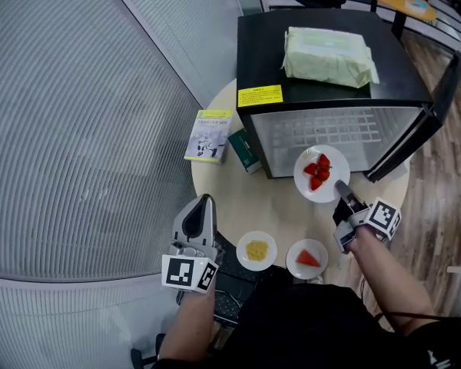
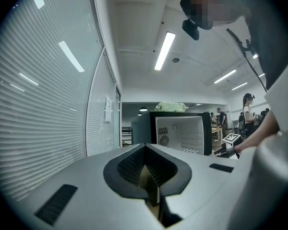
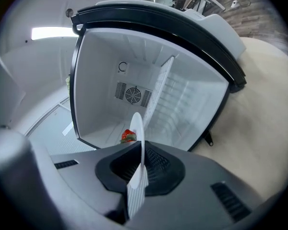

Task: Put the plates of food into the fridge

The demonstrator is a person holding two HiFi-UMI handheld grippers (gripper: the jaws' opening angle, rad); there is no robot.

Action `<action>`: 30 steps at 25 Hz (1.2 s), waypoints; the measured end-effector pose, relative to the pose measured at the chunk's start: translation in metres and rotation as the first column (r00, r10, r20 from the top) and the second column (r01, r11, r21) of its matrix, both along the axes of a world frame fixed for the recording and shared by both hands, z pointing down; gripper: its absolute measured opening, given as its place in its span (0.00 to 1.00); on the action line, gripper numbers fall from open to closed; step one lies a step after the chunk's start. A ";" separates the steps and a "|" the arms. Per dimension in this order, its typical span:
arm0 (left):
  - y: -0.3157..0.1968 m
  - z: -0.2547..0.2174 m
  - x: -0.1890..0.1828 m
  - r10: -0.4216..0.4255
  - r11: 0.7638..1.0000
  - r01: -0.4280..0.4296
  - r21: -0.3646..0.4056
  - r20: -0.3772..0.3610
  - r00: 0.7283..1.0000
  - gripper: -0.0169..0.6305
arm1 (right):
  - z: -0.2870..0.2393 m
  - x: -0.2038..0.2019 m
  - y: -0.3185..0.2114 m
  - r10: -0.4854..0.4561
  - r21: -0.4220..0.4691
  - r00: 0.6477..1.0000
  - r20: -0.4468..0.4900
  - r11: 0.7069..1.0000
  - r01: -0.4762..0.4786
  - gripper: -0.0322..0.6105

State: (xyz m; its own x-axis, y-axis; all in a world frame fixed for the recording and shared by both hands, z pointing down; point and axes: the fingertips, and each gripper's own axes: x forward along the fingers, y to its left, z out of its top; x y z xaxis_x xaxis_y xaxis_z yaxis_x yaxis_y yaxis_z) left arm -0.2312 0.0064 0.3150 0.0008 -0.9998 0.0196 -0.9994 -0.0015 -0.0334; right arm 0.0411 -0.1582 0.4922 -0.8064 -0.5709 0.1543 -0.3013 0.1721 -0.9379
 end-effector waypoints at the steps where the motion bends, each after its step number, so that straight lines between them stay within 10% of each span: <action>1: 0.000 -0.001 -0.005 -0.002 1.000 0.002 0.002 -0.002 1.000 0.03 | -0.002 -0.005 -0.004 0.008 -0.003 1.000 -0.002 1.000 -0.008 0.08; 30: -0.012 0.043 -0.097 -0.028 0.998 0.023 -0.052 -0.090 0.996 0.03 | 0.007 -0.082 -0.070 0.275 -0.143 0.960 -0.050 0.949 -0.280 0.08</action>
State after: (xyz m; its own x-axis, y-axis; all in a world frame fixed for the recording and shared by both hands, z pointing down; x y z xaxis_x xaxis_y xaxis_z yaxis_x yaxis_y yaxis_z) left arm -0.3286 -0.0052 0.3584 -0.0204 -0.9972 0.0715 -0.9981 0.0245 0.0571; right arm -0.0409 -0.2283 0.4996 -0.6133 -0.7407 0.2744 -0.3451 -0.0613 -0.9366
